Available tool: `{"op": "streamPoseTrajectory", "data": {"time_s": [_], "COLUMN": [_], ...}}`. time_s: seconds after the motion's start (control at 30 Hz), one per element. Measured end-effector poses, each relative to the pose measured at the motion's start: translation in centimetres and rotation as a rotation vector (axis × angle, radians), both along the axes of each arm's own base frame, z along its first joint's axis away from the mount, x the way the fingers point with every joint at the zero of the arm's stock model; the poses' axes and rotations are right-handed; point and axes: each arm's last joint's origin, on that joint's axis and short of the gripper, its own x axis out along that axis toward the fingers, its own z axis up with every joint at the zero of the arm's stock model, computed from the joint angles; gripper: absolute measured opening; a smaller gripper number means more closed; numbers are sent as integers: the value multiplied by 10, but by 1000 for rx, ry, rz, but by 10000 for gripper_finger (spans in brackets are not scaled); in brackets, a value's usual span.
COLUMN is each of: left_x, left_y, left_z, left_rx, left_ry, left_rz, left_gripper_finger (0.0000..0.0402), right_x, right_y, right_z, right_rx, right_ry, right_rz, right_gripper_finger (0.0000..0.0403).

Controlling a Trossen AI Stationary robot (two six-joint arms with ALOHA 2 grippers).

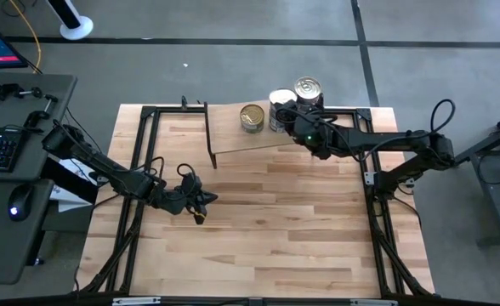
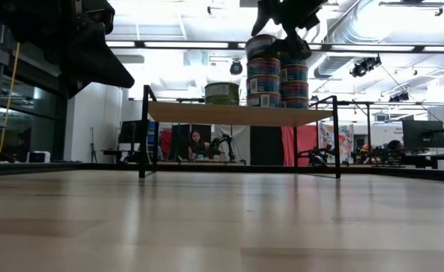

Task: Stack canned seafood by type on shelf
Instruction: Stack the blue tuna can on top of the other stacked blue tuna cans on the shelf

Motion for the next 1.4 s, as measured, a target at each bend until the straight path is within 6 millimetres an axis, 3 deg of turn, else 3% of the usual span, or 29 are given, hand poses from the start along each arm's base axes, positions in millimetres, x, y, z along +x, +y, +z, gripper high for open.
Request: {"op": "streamPoseTrajectory", "data": {"time_s": [1.23, 1.4], "left_x": [0, 0], "left_y": [-1, -1], "left_z": [-1, -1], "left_rx": [-51, -51], "left_ry": [4, 4], "left_rz": [0, -1], "left_gripper_finger": [0, 0], "right_x": [-3, -5], "right_y": [-7, -14], "right_z": [0, 10], "right_rx": [87, 128], "right_ry": [-160, -168], "right_rz": [-124, -123], "right_gripper_finger": [272, 272]}}
